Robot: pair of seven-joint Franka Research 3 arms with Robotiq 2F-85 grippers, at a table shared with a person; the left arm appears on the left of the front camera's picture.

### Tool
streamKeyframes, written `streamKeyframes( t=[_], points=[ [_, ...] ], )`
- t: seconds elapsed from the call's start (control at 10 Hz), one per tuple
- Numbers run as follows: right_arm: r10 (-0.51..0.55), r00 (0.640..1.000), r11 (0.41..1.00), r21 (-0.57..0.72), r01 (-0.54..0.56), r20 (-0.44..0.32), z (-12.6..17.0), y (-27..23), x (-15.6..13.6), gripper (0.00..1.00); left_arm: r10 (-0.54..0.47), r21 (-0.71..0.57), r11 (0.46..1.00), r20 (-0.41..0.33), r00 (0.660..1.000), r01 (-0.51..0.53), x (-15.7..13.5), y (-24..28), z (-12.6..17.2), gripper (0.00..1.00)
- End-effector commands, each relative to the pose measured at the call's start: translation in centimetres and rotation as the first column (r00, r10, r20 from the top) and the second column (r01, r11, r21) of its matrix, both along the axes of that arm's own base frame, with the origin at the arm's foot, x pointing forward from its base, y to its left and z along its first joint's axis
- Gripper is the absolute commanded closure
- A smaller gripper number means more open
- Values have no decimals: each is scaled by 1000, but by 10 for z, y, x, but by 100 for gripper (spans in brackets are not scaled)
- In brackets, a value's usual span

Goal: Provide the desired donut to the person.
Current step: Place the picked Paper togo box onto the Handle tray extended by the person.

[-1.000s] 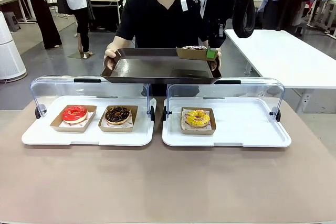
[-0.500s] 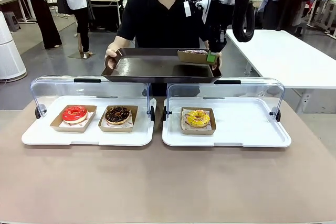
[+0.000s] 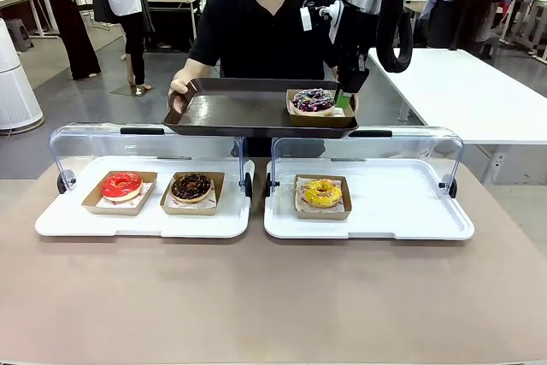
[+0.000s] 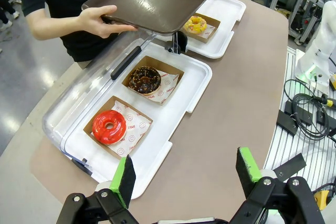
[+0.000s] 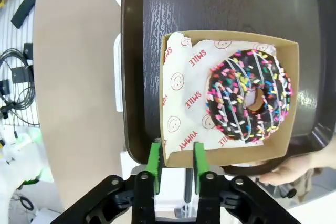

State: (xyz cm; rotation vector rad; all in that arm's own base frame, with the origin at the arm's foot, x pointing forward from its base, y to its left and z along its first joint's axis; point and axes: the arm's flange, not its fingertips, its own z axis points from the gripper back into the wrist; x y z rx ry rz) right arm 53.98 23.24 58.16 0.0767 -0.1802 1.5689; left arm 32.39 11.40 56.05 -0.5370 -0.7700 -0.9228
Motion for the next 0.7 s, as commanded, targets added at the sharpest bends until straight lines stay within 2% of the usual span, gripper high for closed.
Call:
streamKeyframes(
  t=[0.0,0.1,0.2,0.3,0.6],
  points=[
    [12,1000,1000,25,-13,4,-5,-4,-1,0,-8,-16,1000,14,1000,8,0,1,0,0],
    [12,1000,1000,25,-13,5,-5,-4,-1,0,-8,-16,1000,14,1000,8,0,1,0,0],
    [14,1000,1000,25,-14,5,-3,-3,-1,6,-8,-16,1000,14,1000,8,0,1,0,0],
    [16,1000,1000,23,-17,5,-2,-2,-1,0,-8,-16,1000,14,1000,8,0,1,0,0],
    [10,1000,1000,20,-10,-7,-2,-3,-1,0,-8,-16,1000,14,1000,8,0,1,0,0]
  ],
)
